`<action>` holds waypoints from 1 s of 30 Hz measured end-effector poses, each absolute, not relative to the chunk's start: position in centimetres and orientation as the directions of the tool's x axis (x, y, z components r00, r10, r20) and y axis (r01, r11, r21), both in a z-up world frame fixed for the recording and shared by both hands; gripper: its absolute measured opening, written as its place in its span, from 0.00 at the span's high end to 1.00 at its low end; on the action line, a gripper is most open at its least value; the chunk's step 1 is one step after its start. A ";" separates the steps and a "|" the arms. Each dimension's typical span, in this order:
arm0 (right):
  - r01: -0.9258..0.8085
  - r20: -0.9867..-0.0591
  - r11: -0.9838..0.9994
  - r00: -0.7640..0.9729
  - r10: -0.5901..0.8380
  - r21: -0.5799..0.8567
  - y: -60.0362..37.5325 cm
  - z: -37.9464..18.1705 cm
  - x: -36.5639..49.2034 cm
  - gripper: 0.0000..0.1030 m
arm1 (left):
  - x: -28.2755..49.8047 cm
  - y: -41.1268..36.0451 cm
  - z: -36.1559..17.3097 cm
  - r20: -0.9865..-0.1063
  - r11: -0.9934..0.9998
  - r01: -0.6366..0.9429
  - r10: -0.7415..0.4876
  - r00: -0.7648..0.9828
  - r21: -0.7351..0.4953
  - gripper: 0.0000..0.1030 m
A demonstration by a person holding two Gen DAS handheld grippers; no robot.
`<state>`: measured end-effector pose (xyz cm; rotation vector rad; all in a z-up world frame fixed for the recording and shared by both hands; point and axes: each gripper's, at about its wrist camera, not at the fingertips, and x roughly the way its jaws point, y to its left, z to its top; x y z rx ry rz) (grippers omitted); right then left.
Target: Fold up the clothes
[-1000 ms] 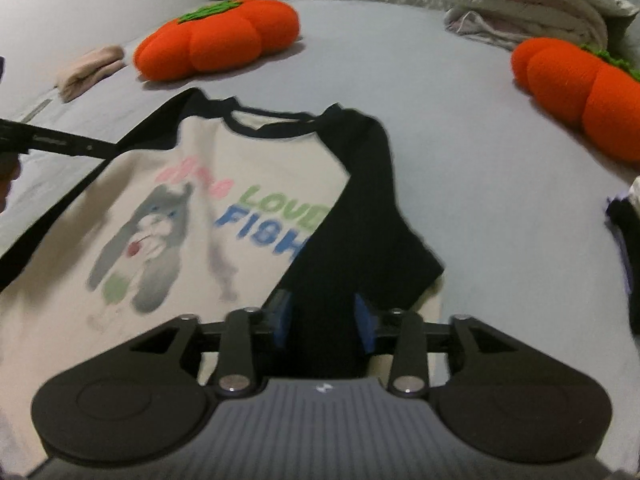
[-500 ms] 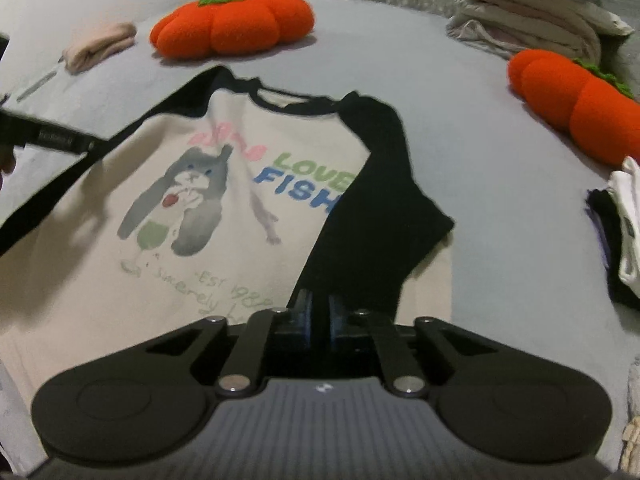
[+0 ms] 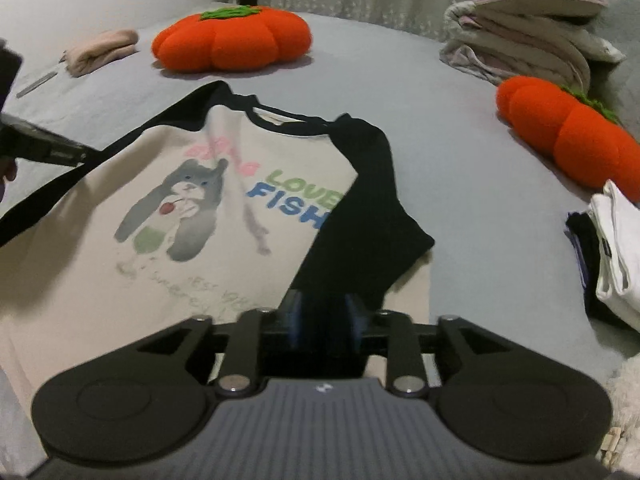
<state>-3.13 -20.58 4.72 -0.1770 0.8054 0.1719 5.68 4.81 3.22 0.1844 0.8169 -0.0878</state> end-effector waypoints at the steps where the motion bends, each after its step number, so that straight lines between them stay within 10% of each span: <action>1: -0.217 -0.729 0.973 0.678 0.091 -0.080 -20.5 4.8 -3.3 0.71 | 5.6 4.7 3.2 -0.731 0.980 0.152 -0.007 0.682 0.132 0.92; 9: -0.210 -0.735 0.973 0.674 0.077 -0.091 -19.5 3.6 -5.2 0.68 | 5.3 5.0 3.2 -0.739 0.982 0.153 -0.023 0.674 0.109 0.83; 14: -0.203 -0.743 0.975 0.666 0.073 -0.086 -20.0 3.1 -4.6 0.94 | 5.1 4.8 2.7 -0.744 0.977 0.175 -0.028 0.668 0.121 0.94; 30: -0.106 -0.710 0.993 0.696 0.107 0.046 -25.7 5.5 -4.4 0.94 | 5.9 7.5 3.3 -0.759 0.989 0.144 -0.082 0.646 0.015 0.86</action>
